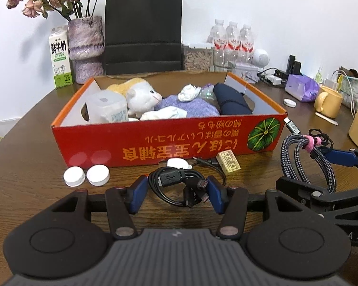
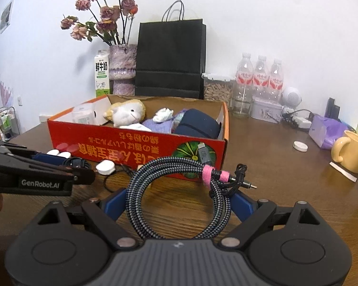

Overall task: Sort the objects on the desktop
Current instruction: 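Carry both cables over the cardboard box and open both tools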

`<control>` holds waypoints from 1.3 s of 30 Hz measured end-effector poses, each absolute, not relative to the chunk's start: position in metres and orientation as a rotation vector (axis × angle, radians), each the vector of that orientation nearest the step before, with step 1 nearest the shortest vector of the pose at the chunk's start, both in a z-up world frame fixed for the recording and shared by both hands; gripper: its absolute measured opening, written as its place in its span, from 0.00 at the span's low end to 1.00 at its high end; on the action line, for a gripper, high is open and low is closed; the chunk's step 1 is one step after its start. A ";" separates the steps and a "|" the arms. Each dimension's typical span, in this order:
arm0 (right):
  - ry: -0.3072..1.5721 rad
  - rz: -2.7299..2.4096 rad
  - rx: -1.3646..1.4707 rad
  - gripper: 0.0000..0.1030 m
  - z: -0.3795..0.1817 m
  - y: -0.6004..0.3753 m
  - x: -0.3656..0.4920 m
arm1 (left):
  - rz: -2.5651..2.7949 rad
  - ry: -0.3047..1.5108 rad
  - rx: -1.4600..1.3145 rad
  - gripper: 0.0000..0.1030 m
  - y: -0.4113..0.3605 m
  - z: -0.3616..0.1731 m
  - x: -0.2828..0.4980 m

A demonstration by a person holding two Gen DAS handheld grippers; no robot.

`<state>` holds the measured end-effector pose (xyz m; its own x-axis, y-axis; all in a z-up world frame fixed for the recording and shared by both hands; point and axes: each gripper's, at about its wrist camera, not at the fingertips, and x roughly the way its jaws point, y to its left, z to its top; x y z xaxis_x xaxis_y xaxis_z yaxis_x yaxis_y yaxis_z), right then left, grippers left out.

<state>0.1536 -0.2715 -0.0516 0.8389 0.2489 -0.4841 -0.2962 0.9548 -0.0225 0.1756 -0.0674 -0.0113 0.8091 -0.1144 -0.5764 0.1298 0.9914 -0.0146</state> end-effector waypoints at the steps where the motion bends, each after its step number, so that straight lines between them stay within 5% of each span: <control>1: 0.493 0.290 -0.100 0.88 -0.049 -0.270 0.152 | -0.131 0.608 0.027 0.54 -0.067 -0.009 0.174; 23: 0.327 0.311 -0.124 0.88 0.014 -0.224 0.197 | -0.114 0.378 -0.031 0.54 -0.041 0.061 0.223; 39: 0.402 0.311 -0.090 0.88 -0.019 -0.200 0.321 | -0.025 0.421 -0.053 0.54 -0.034 0.022 0.332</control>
<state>0.3205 -0.2000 -0.0189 0.8735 0.2800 -0.3981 -0.3152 0.9487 -0.0244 0.3316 -0.0336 0.0223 0.9126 -0.0352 -0.4074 0.0131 0.9983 -0.0569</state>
